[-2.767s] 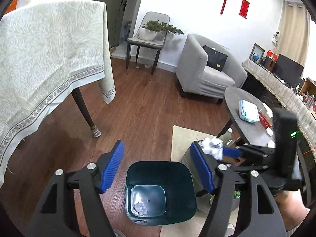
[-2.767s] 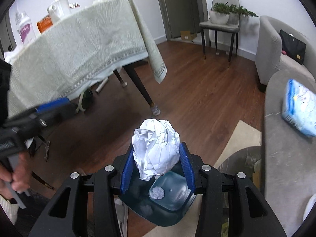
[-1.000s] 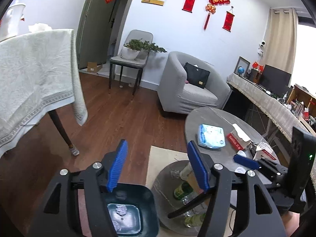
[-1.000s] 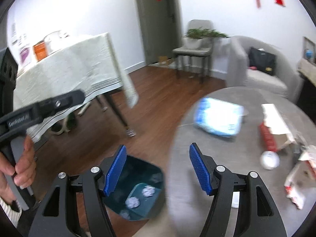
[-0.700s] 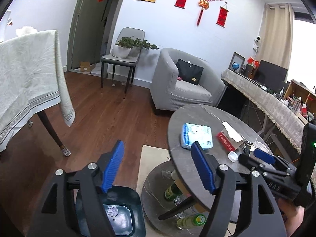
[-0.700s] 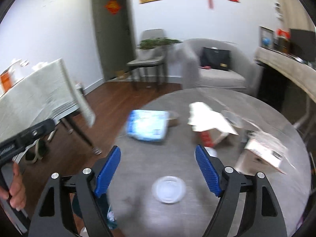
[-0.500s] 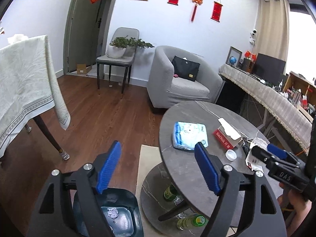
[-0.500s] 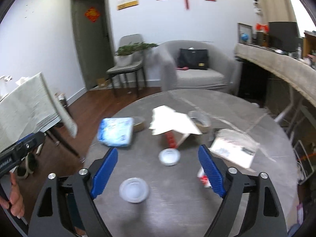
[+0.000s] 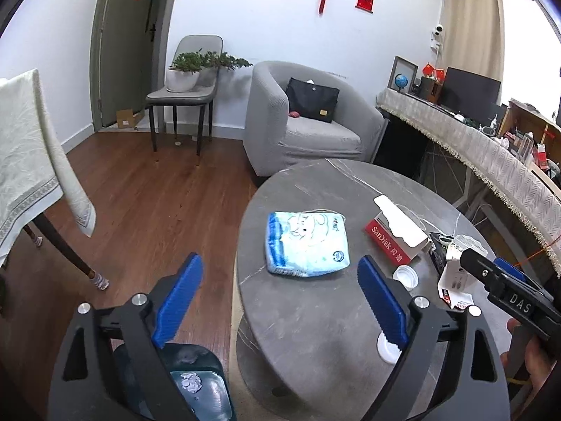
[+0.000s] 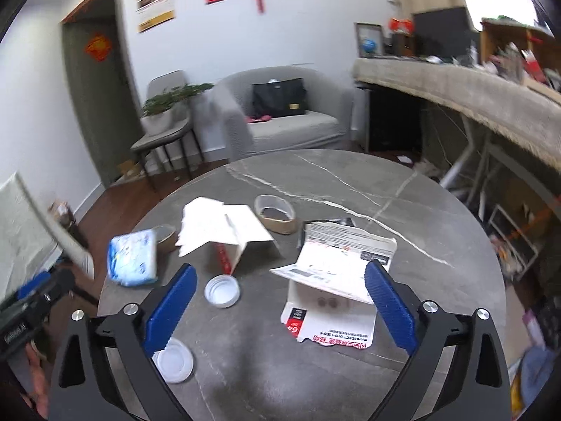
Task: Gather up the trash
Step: 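Move the left gripper back to the table and grasp the blue tissue pack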
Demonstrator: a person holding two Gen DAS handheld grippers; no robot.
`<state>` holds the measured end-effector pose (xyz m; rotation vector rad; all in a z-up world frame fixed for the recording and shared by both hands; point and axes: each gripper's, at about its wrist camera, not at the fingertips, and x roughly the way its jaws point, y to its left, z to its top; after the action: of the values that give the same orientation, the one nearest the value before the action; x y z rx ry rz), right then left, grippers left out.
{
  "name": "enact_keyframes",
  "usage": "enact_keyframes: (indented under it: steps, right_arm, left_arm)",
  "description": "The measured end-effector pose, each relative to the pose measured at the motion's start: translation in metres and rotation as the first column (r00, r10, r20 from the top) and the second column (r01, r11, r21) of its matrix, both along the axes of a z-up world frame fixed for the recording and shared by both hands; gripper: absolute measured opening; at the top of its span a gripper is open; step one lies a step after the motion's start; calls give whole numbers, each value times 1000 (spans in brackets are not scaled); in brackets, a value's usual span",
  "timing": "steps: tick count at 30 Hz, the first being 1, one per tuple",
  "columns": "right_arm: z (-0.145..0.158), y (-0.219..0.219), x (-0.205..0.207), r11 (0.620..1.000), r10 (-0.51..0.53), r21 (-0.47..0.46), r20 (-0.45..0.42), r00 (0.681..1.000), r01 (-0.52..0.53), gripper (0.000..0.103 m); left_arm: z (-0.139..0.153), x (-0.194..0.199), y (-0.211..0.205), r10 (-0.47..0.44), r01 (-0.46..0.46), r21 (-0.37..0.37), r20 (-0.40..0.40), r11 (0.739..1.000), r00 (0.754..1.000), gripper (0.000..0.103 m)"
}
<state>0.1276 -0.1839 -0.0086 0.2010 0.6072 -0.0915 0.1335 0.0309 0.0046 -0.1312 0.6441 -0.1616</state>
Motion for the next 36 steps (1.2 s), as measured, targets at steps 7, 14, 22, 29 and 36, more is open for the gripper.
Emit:
enact_keyframes:
  steps: [7, 14, 22, 29, 36]
  right_arm:
    - [-13, -13, 21, 999, -50, 7, -48, 998, 50, 99]
    - [-24, -25, 35, 998, -65, 13, -102, 993, 67, 95]
    - [-23, -38, 42, 998, -10, 61, -96, 995, 16, 73]
    - [-3, -30, 42, 999, 48, 25, -20, 999, -47, 73]
    - [1, -28, 46, 996, 89, 28, -9, 996, -88, 73]
  left_arm:
    - [-12, 21, -12, -14, 15, 35, -32, 999, 999, 92]
    - [-21, 41, -17, -33, 35, 31, -55, 999, 998, 93]
    - [-29, 55, -33, -56, 60, 51, -67, 997, 996, 93]
    - [-33, 65, -41, -43, 49, 81, -84, 995, 996, 93]
    - [-39, 67, -43, -25, 38, 114, -112, 993, 993, 80]
